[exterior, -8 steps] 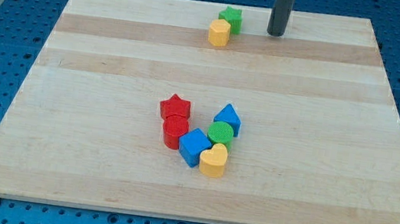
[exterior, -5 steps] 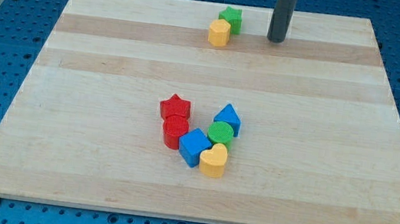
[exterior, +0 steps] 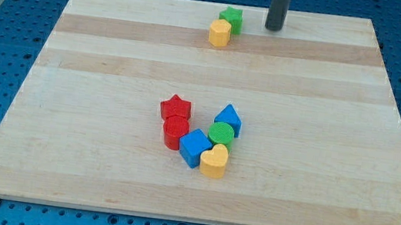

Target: Move your arm towards top center

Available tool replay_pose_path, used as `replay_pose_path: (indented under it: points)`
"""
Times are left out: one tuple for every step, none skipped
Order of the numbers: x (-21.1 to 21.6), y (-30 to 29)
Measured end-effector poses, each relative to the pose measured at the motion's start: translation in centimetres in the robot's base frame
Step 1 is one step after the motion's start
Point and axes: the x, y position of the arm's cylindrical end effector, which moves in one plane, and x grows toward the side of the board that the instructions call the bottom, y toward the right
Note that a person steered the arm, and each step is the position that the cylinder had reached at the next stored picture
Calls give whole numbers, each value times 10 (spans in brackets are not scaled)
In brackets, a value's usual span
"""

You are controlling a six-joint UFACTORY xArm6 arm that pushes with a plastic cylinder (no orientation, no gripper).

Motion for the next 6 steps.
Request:
replay_pose_path:
  points:
    - [-15,0]
    - [-16,-1]
    - [-16,-23]
    - [-13,-42]
    - [-15,-47]
    - [-14,-62]
